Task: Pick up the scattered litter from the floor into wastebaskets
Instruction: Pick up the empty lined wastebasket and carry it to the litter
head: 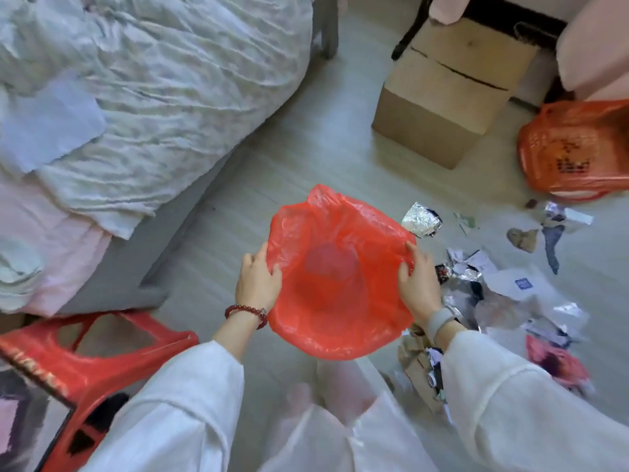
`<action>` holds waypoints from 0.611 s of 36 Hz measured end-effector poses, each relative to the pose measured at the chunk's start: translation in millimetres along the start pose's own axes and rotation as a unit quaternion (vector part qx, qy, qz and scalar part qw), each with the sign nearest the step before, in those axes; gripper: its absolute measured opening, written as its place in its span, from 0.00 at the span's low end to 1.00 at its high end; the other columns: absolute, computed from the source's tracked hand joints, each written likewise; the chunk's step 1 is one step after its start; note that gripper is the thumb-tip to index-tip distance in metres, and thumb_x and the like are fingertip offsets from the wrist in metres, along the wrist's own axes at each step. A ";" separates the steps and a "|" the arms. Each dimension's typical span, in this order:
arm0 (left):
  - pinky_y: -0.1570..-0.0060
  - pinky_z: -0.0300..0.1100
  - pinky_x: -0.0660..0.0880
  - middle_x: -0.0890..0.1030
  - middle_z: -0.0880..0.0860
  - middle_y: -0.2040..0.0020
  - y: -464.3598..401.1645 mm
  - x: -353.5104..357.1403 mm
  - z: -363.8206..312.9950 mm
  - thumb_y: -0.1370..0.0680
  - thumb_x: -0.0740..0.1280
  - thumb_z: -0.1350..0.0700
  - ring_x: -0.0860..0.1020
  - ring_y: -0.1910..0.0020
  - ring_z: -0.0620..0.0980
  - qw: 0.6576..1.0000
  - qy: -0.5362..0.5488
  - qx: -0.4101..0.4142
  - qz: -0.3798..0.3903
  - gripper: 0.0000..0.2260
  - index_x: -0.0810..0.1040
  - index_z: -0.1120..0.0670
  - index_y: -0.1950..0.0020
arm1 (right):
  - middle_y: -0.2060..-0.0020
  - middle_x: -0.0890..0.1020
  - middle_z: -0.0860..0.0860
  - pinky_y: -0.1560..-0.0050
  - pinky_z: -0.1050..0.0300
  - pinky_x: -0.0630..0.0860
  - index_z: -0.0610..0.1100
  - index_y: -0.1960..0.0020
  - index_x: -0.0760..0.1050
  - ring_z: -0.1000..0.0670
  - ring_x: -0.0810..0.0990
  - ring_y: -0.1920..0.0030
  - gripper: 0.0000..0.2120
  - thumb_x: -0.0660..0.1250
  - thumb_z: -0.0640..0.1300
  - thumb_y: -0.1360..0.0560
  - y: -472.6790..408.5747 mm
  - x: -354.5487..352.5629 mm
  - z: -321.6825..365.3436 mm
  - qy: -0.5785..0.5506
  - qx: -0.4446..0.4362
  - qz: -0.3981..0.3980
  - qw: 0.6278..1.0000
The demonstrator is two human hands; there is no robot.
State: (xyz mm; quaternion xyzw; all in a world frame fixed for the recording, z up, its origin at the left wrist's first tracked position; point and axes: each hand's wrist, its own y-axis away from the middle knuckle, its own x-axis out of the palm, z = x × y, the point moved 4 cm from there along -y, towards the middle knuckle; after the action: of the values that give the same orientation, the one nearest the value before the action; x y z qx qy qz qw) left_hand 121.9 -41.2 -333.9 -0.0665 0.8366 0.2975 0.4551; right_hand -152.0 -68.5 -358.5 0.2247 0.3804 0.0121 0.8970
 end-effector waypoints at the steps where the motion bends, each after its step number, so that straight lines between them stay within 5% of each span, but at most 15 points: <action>1: 0.47 0.51 0.72 0.70 0.59 0.44 -14.6 2.9 -3.1 0.23 0.59 0.55 0.74 0.46 0.62 1.000 -0.007 0.010 0.003 0.23 0.61 0.50 0.27 | 0.38 0.71 0.37 0.36 0.48 0.65 0.40 0.29 0.63 0.40 0.70 0.37 0.21 0.57 0.37 0.23 -7.4 5.2 -2.0 -0.005 0.015 0.001 1.000; 10: 0.46 0.53 0.73 0.69 0.60 0.46 -144.0 93.2 6.1 0.24 0.59 0.57 0.74 0.47 0.62 0.994 -0.044 0.053 0.082 0.23 0.61 0.48 0.28 | 0.36 0.69 0.38 0.32 0.50 0.61 0.41 0.27 0.59 0.41 0.66 0.34 0.25 0.57 0.35 0.24 -84.9 84.4 -56.1 -0.022 0.104 -0.003 0.994; 22: 0.45 0.54 0.70 0.68 0.64 0.42 -289.7 262.4 62.9 0.24 0.59 0.58 0.70 0.42 0.64 0.981 -0.126 0.097 0.109 0.24 0.60 0.52 0.28 | 0.38 0.65 0.38 0.46 0.55 0.67 0.41 0.25 0.49 0.38 0.72 0.45 0.30 0.55 0.34 0.23 -166.9 246.2 -168.0 -0.028 0.179 0.028 0.983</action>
State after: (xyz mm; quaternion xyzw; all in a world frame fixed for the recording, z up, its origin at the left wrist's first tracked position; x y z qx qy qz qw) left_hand 126.7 -200.0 -696.4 0.1077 0.7999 0.2691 0.5256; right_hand -117.6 -104.9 -696.4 0.3923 0.3451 -0.0373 0.8518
